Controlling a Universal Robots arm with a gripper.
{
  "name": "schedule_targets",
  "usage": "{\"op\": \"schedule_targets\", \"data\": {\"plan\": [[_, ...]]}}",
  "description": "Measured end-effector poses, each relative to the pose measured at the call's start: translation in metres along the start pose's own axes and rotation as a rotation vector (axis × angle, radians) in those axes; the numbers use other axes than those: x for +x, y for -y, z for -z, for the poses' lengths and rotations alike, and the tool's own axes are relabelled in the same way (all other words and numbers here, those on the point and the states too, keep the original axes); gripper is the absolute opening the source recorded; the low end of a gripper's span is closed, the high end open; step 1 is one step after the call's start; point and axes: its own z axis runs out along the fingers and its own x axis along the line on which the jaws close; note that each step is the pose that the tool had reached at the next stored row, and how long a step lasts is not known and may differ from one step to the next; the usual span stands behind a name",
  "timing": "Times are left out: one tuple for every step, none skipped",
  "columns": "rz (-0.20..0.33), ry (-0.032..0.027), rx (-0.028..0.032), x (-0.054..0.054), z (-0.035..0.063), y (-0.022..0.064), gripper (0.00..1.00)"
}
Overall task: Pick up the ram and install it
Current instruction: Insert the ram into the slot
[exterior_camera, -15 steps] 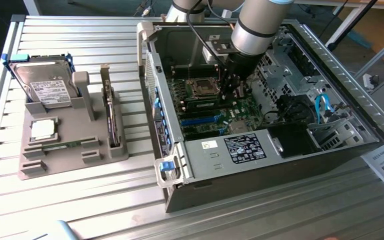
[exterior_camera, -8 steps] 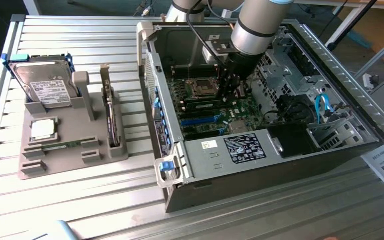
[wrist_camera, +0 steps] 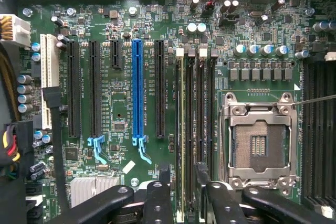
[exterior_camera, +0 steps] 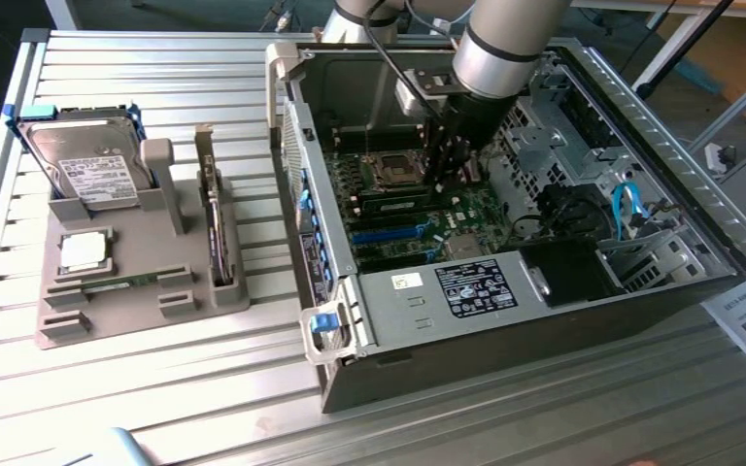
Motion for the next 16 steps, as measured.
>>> {"op": "schedule_targets", "data": {"plan": [[0.0,0.0,0.0,0.0,0.0028,0.0,0.32],[0.0,0.0001,0.0,0.0,0.0059,0.0001,0.32],[0.0,-0.0001,0.0,0.0,0.0087,0.0001,0.32],[0.0,-0.0001,0.0,0.0,0.0105,0.0002,0.32],[0.0,0.0,0.0,0.0,0.0124,0.0002,0.32],[0.0,0.0,0.0,0.0,0.0146,0.0003,0.32],[0.0,0.0,0.0,0.0,0.0166,0.0004,0.32],[0.0,0.0,0.0,0.0,0.0185,0.0004,0.32],[0.0,0.0,0.0,0.0,0.0213,0.0004,0.32],[0.0,0.0001,0.0,0.0,0.0237,0.0005,0.32],[0.0,0.0,0.0,0.0,0.0257,0.0006,0.32],[0.0,0.0,0.0,0.0,0.0271,0.0006,0.32],[0.0,0.0,0.0,0.0,0.0293,0.0006,0.32],[0.0,0.0,0.0,0.0,0.0304,0.0007,0.32],[0.0,0.0,0.0,0.0,0.032,0.0007,0.32],[0.0,0.0,0.0,0.0,0.0335,0.0008,0.32]]}}
